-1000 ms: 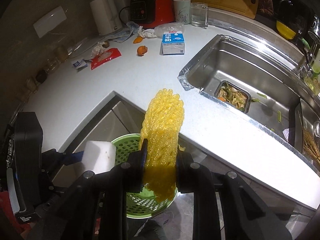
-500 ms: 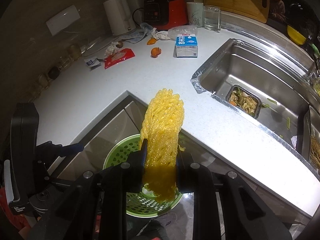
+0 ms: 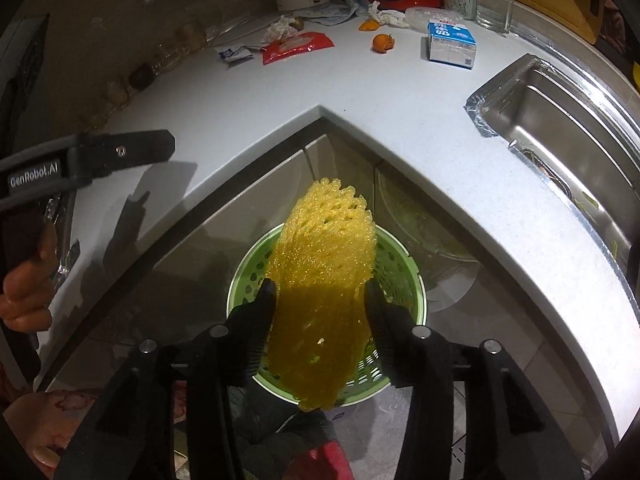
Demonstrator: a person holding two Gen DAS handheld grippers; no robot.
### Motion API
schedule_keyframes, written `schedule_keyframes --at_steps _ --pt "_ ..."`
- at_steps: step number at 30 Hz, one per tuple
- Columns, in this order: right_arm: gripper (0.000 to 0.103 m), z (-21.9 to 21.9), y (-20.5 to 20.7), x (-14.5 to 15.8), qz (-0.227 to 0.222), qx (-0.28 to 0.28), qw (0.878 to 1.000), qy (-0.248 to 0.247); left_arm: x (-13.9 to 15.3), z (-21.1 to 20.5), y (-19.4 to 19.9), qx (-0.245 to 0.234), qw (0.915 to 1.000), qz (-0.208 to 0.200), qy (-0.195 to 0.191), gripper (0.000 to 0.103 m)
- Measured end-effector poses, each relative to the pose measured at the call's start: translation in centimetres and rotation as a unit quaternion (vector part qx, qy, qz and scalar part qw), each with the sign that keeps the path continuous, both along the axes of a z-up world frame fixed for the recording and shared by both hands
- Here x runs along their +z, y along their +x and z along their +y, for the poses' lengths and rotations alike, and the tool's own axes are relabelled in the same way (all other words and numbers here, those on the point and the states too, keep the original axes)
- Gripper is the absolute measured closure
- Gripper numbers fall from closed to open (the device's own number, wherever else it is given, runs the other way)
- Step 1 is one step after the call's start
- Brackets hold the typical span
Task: Collect trash
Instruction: 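Carry both items over the green basket and release them, then move left tool to the blue-white wipes packet while right tool approaches the crumpled tissue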
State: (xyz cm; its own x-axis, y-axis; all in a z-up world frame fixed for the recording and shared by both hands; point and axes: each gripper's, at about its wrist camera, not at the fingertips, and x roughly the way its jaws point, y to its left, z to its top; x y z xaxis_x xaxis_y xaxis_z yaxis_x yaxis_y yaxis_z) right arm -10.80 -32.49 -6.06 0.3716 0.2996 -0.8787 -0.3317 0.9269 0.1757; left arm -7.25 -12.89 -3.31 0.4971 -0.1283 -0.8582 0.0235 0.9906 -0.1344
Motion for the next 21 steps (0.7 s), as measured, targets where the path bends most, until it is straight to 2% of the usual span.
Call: schedule_keyframes --at_steps 7,14,21 --pt "0.028 0.6 1.0 1.6 -0.019 -0.003 1.0 -0.002 0.4 1.8 1.4 0.021 0.9998 -0.003 -0.004 0.009" --pt "0.024 0.7 3.0 2.9 -0.039 -0.02 0.999 -0.001 0.9 2.5 3.3 0.017 0.9998 -0.01 -0.003 0.009" --pt "0.016 0.7 6.1 4.8 -0.078 -0.062 0.995 -0.011 0.9 3.5 6.9 0.007 0.9998 -0.016 -0.007 0.009"
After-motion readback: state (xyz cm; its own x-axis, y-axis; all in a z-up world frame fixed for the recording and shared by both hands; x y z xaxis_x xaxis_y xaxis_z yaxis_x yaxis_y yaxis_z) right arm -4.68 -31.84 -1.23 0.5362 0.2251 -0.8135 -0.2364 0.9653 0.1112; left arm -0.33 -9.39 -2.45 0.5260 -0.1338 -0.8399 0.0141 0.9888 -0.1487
